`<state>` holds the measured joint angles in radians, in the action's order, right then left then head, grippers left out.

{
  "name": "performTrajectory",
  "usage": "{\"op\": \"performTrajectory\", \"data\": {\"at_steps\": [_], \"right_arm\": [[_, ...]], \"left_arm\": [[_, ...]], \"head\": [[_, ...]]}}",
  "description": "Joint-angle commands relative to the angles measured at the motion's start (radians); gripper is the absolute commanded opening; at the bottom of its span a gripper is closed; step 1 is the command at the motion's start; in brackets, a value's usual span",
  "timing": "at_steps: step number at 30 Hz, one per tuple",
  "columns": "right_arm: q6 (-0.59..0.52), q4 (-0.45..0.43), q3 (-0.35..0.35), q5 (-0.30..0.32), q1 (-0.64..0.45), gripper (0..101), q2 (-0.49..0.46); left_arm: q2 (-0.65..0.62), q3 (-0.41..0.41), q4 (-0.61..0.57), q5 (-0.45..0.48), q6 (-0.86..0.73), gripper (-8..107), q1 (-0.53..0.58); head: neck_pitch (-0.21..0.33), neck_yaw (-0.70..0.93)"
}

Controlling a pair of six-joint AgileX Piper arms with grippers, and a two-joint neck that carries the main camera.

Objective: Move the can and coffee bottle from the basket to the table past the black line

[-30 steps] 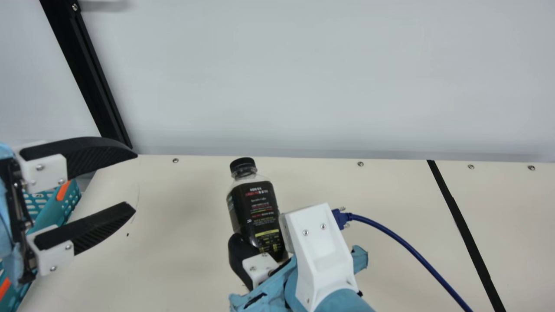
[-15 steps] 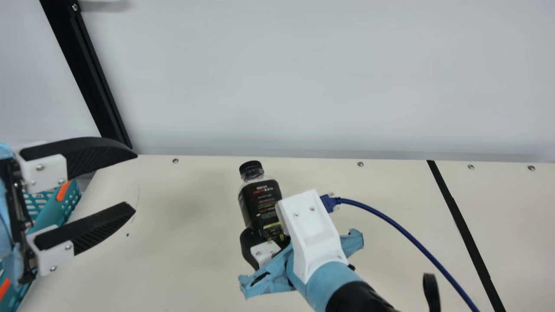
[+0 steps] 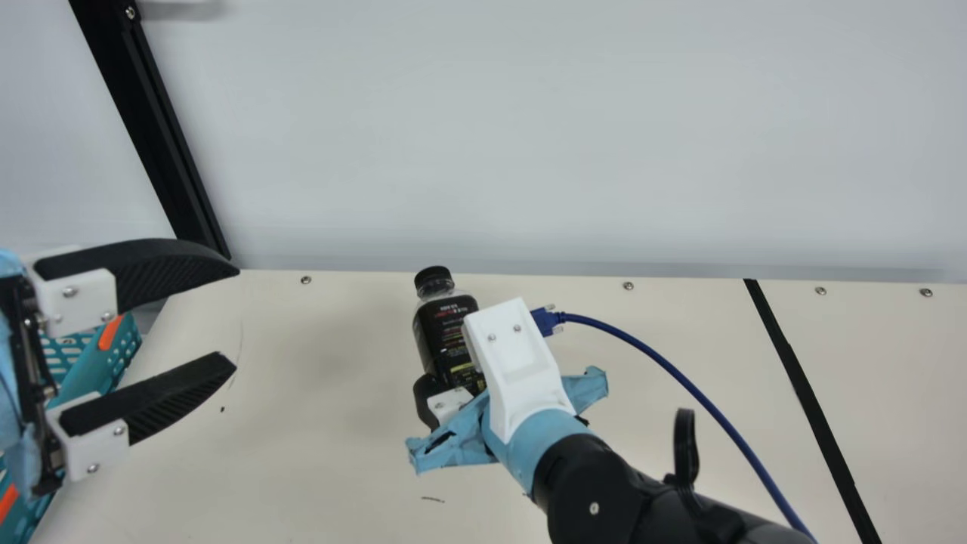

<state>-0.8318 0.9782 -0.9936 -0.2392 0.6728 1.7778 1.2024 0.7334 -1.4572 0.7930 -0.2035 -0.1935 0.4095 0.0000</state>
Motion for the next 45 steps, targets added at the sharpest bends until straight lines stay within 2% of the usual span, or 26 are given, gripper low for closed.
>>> {"op": "performTrajectory", "data": {"at_steps": [1, 9, 14, 19, 25, 33, 42, 45], "right_arm": [[-0.015, 0.014, -0.019, 0.003, -0.002, 0, 0.017], [-0.082, 0.075, -0.068, 0.004, -0.014, 0, 0.066], [-0.115, 0.119, -0.069, -0.005, -0.031, 0, 0.064], [-0.146, 0.157, -0.044, -0.015, -0.057, 0, 0.037], [-0.172, 0.187, 0.018, -0.028, -0.108, 0, -0.022], [-0.188, 0.202, 0.143, -0.037, -0.214, 0, -0.139], [-0.205, 0.19, 0.304, -0.017, -0.409, 0, -0.295], [-0.211, 0.176, 0.35, -0.002, -0.495, 0, -0.344]], "left_arm": [[0.0, 0.0, 0.0, 0.0, 0.0, 90, 0.0], [0.0, 0.0, 0.0, 0.0, 0.0, 90, 0.0], [0.0, 0.0, 0.0, 0.0, 0.0, 90, 0.0], [0.0, 0.0, 0.0, 0.0, 0.0, 90, 0.0], [0.0, 0.0, 0.0, 0.0, 0.0, 90, 0.0], [0.0, 0.0, 0.0, 0.0, 0.0, 90, 0.0], [0.0, 0.0, 0.0, 0.0, 0.0, 90, 0.0], [0.0, 0.0, 0.0, 0.0, 0.0, 90, 0.0]], "head": [[0.026, -0.007], [0.026, -0.007], [0.022, -0.038], [0.015, -0.145], [0.018, -0.306], [0.025, -0.528], [0.027, -0.751], [0.027, -0.77]]}}
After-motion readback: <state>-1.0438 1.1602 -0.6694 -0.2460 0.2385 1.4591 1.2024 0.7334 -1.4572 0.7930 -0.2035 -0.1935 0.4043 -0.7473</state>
